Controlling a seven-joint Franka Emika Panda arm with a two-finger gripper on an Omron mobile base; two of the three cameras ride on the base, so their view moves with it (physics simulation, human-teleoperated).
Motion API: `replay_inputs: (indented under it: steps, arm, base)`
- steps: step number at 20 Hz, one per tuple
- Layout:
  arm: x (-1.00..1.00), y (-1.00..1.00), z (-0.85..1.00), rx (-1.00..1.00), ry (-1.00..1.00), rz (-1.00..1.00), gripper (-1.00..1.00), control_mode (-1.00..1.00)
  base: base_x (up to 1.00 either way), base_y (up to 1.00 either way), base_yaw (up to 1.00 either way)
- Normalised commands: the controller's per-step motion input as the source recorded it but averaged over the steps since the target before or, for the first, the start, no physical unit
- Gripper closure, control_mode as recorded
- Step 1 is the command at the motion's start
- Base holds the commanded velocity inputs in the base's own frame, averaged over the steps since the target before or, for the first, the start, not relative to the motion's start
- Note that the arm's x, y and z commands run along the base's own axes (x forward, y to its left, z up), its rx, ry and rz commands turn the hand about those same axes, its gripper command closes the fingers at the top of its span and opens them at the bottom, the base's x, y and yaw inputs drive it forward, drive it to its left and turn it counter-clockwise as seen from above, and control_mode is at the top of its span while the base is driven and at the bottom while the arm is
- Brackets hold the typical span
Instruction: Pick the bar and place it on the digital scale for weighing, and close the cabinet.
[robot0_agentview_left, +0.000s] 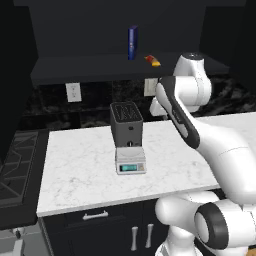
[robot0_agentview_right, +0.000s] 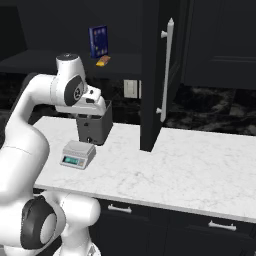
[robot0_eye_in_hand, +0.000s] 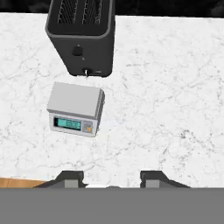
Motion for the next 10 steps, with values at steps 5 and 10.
replay_inputs:
  steps: [5,10]
  arm:
    - [-0.5,-0.03,0.04,0.0,-0.17,-0.01,-1.0,-1.0]
    - [-0.78,-0.19,0.5,0.0,-0.58,-0.1,-1.0,-1.0]
  base:
    - [0.0,0.0,0.0]
    - [0.0,0.0,0.0]
